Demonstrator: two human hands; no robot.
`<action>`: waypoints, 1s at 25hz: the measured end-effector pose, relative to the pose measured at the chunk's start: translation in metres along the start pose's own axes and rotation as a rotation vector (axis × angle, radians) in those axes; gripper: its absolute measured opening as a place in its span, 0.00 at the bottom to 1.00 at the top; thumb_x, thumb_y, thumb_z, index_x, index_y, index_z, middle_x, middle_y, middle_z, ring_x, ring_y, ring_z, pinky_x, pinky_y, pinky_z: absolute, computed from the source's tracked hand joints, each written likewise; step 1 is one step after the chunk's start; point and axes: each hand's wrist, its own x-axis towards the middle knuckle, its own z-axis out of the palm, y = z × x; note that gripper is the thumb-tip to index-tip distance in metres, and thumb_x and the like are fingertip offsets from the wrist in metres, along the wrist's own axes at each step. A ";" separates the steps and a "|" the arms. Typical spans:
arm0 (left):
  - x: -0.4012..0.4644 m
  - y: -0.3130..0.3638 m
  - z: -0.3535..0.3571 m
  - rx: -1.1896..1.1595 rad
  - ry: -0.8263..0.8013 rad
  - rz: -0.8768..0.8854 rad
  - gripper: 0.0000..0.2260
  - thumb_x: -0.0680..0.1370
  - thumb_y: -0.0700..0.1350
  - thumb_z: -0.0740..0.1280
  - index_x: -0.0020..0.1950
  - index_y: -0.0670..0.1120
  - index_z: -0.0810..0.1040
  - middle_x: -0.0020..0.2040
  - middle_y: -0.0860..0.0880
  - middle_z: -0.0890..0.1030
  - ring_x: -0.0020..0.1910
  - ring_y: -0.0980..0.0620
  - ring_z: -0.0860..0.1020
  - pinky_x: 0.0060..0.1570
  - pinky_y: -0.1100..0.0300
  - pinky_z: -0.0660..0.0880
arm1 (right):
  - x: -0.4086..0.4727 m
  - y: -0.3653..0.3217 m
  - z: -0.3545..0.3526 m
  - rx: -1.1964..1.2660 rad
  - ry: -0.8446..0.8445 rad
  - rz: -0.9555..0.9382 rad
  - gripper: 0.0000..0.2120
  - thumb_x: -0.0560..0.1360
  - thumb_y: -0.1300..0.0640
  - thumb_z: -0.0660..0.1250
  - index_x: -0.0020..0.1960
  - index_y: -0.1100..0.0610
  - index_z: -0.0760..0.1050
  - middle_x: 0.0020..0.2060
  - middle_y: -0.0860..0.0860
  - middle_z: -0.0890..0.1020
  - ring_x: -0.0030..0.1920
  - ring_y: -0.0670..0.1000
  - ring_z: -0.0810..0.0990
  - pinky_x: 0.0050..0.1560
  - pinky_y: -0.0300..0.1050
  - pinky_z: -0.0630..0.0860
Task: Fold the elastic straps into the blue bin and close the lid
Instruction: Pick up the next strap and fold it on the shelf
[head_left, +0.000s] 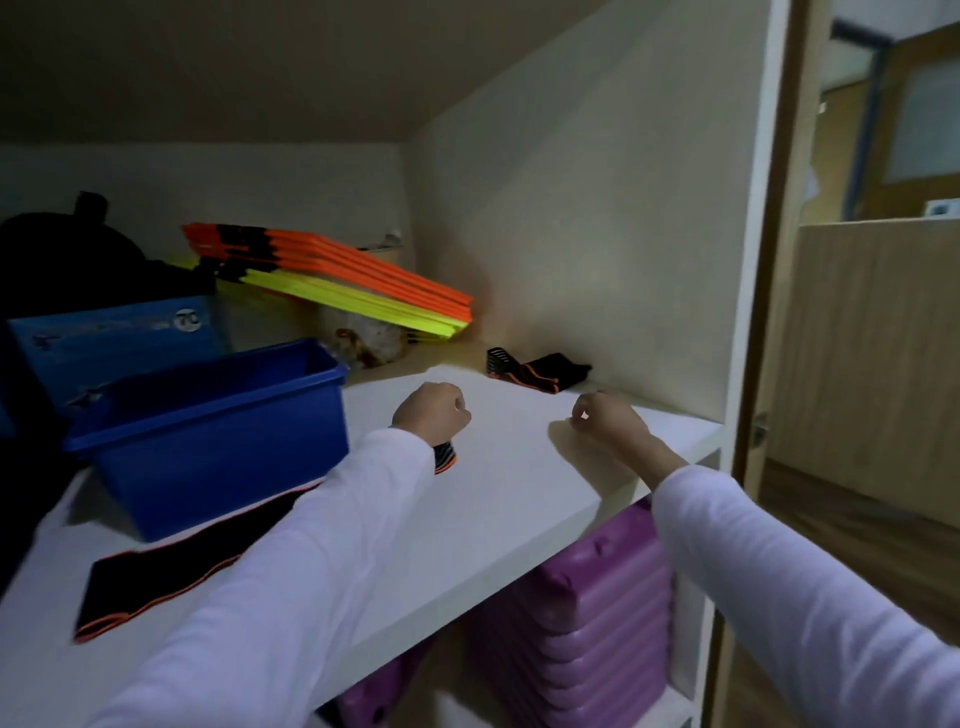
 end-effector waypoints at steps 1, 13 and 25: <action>0.009 0.006 0.007 -0.011 -0.025 0.008 0.14 0.77 0.44 0.61 0.60 0.43 0.78 0.62 0.44 0.78 0.62 0.45 0.76 0.59 0.56 0.73 | 0.002 0.007 -0.003 -0.006 0.004 0.024 0.12 0.76 0.59 0.60 0.55 0.62 0.78 0.57 0.59 0.79 0.57 0.59 0.77 0.52 0.46 0.73; 0.070 0.024 0.057 0.116 -0.362 0.071 0.30 0.77 0.58 0.62 0.74 0.43 0.65 0.75 0.47 0.66 0.74 0.48 0.65 0.71 0.59 0.61 | 0.057 0.023 0.001 -0.107 -0.053 0.009 0.18 0.77 0.58 0.60 0.65 0.63 0.70 0.65 0.60 0.74 0.64 0.60 0.73 0.61 0.47 0.70; 0.077 0.031 0.050 0.244 -0.414 0.081 0.29 0.77 0.59 0.61 0.70 0.42 0.70 0.72 0.45 0.70 0.71 0.46 0.68 0.68 0.56 0.64 | 0.089 -0.001 0.022 -0.222 -0.259 -0.076 0.30 0.80 0.60 0.54 0.78 0.61 0.45 0.78 0.56 0.46 0.78 0.56 0.43 0.78 0.50 0.45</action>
